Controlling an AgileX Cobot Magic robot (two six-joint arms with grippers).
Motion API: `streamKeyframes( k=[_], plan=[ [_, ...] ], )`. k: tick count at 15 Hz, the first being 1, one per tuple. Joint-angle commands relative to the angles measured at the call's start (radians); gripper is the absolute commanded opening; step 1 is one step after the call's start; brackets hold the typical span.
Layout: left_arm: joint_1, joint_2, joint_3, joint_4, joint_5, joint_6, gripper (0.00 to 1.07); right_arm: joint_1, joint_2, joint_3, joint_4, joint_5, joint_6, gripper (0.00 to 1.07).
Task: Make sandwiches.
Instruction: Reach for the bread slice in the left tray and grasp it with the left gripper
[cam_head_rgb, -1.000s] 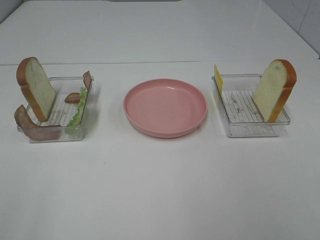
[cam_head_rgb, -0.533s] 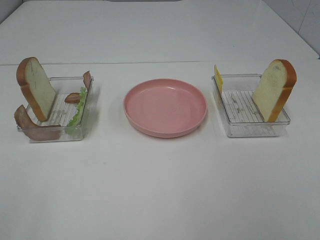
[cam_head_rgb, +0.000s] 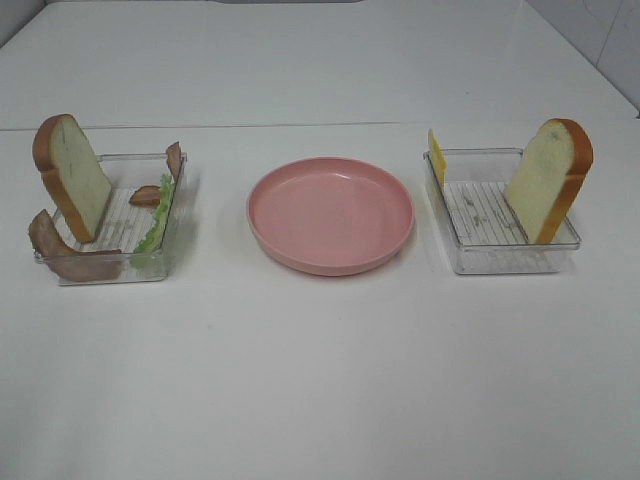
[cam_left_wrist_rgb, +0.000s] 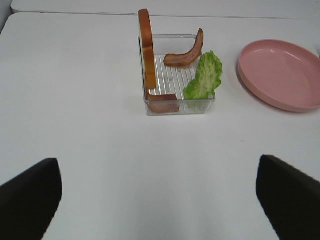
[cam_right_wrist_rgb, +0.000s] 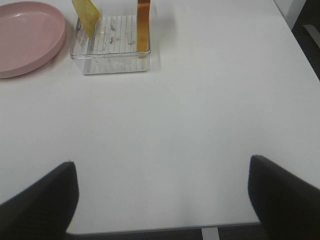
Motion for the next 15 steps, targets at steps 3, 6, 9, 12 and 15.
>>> streamKeyframes(
  k=[3, 6, 9, 12, 15],
  plan=[
    [-0.005, 0.389, -0.179, -0.012, -0.077, 0.003, 1.02, -0.004, -0.03, -0.001, 0.002, -0.002, -0.01, 0.9],
    [-0.005, 0.584, -0.304, -0.01, -0.073, 0.003, 1.02, -0.004, -0.03, -0.001, 0.002, -0.002, -0.01, 0.9],
    [-0.005, 0.808, -0.464, -0.005, -0.043, 0.003, 1.02, -0.004, -0.03, -0.001, 0.002, -0.002, -0.01, 0.9],
    [-0.005, 1.026, -0.6, 0.013, -0.017, 0.021, 1.02, -0.004, -0.03, -0.001, 0.002, -0.002, -0.01, 0.9],
    [-0.005, 1.193, -0.682, 0.012, -0.015, 0.038, 1.02, -0.004, -0.03, -0.001, 0.002, -0.002, -0.01, 0.9]
  ],
)
